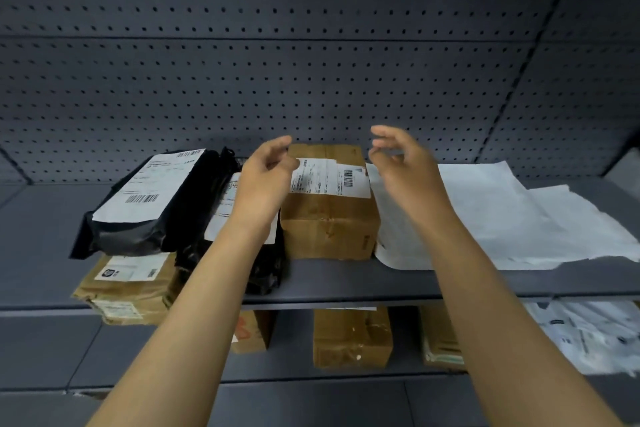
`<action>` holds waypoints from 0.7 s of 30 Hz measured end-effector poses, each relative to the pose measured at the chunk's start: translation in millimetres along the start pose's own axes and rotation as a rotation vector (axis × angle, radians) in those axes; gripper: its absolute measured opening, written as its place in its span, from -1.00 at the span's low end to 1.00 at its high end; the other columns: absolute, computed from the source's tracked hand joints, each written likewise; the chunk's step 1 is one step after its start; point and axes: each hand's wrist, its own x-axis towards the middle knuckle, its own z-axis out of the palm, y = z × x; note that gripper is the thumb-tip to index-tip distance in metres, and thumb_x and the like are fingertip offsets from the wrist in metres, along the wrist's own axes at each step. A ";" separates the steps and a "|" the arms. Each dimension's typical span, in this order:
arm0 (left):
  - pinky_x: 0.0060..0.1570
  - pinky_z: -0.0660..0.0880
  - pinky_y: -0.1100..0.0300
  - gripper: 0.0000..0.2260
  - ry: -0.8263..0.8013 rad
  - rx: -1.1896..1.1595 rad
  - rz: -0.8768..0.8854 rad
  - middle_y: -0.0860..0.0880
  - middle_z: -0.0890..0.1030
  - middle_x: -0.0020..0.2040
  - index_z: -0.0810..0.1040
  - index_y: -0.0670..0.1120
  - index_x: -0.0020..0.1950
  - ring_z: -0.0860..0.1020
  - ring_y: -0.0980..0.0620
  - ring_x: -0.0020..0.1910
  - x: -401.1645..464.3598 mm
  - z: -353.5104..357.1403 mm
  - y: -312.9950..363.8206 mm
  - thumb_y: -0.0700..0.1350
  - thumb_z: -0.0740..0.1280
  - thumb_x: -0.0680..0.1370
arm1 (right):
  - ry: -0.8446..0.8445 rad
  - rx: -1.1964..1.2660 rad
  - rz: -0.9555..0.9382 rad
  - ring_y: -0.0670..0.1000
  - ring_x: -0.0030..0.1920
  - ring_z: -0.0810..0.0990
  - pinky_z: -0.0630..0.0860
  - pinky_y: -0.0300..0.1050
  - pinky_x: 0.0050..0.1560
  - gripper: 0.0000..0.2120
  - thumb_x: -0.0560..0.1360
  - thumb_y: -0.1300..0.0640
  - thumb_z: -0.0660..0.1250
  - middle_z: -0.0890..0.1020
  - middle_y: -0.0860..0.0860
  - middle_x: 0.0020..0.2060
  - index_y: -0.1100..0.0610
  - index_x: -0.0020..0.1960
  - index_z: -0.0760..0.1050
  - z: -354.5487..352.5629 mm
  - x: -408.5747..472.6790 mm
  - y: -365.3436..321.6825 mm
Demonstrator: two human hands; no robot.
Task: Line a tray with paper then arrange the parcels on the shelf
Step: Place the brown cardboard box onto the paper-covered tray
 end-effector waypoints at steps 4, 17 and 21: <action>-0.06 0.34 0.49 -0.67 0.016 -0.007 -0.021 0.10 0.58 0.26 0.56 0.01 0.38 0.52 0.17 0.20 11.7 1.1 -4.0 -0.21 0.28 0.63 | -0.030 -0.005 0.025 -0.31 -0.03 0.48 0.32 -0.52 -0.18 -0.67 0.64 0.11 0.26 0.56 -0.14 0.21 -0.08 0.38 0.49 12.8 7.7 8.8; -0.04 0.58 0.33 -0.65 -0.154 0.102 -0.160 0.16 0.66 0.04 0.49 0.22 0.24 0.62 0.20 -0.04 31.4 2.0 -21.7 -0.22 0.29 0.62 | -0.186 -0.164 0.225 0.10 0.45 0.43 0.38 -0.11 0.28 -0.53 0.64 0.00 0.21 0.46 0.02 0.47 0.01 0.54 0.34 40.1 20.8 36.8; 0.24 0.56 0.05 -0.55 -0.152 0.098 -0.180 0.09 0.71 0.08 0.47 0.10 0.46 0.66 0.07 0.10 30.0 2.1 -21.8 -0.16 0.32 0.57 | -0.167 -0.148 0.225 0.05 0.40 0.48 0.35 -0.26 0.12 -0.55 0.65 0.07 0.23 0.50 0.01 0.44 0.01 0.53 0.36 43.3 19.2 40.4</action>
